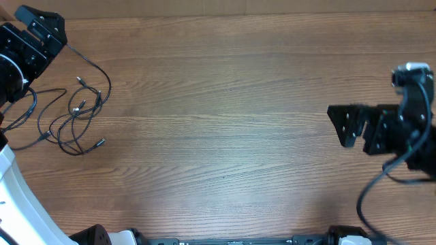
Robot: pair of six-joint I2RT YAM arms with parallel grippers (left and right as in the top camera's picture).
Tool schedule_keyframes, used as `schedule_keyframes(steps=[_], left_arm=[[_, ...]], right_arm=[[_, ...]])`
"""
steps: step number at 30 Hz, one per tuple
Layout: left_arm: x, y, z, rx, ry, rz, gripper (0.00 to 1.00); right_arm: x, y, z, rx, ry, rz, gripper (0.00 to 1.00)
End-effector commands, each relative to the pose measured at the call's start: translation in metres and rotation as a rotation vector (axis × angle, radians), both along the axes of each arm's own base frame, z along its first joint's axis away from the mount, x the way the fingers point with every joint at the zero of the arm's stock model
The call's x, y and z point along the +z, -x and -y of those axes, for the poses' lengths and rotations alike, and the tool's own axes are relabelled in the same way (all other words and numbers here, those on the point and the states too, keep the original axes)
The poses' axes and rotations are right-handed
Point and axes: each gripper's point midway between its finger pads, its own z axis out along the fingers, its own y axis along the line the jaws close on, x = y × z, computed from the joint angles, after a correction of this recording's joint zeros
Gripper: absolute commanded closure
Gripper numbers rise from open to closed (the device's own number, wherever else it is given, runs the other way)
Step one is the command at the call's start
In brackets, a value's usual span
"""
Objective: Untangle cables
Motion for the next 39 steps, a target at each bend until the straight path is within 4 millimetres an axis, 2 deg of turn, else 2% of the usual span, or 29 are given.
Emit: schedule_keyframes(steps=[1, 5, 15, 20, 24, 26, 28, 33, 35, 39], left_arm=[[0.003, 0.000, 0.004, -0.011, 0.011, 0.008, 0.00], [0.003, 0.000, 0.004, -0.011, 0.011, 0.008, 0.00], [0.003, 0.000, 0.004, -0.011, 0.011, 0.008, 0.00], [0.003, 0.000, 0.004, -0.011, 0.011, 0.008, 0.00], [0.003, 0.000, 0.004, -0.011, 0.011, 0.008, 0.00], [0.003, 0.000, 0.004, -0.011, 0.011, 0.008, 0.00], [0.003, 0.000, 0.004, -0.011, 0.011, 0.008, 0.00], [0.003, 0.000, 0.004, -0.011, 0.011, 0.008, 0.00], [0.002, 0.000, 0.004, -0.011, 0.011, 0.007, 0.01], [0.002, 0.000, 0.004, -0.011, 0.011, 0.007, 0.00]], right_arm=[[0.021, 0.022, -0.010, -0.008, -0.093, 0.056, 0.00], [0.024, 0.028, -0.011, -0.009, -0.094, 0.071, 0.00], [0.006, 0.039, -0.010, -0.012, -0.090, -0.020, 0.00], [-0.011, 0.025, 0.005, -0.074, -0.025, -0.031, 0.00], [-0.015, 0.007, 0.010, -0.026, 0.078, 0.108, 0.00], [-0.015, -0.002, 0.010, 0.021, 0.149, 0.228, 0.00], [-0.025, -0.011, 0.011, 0.086, 0.267, 0.381, 0.00], [-0.055, -0.022, 0.011, 0.123, 0.382, 0.574, 0.00], [-0.075, -0.027, 0.010, 0.114, 0.392, 0.665, 0.00], [-0.102, -0.027, 0.005, 0.101, 0.346, 0.779, 0.00]])
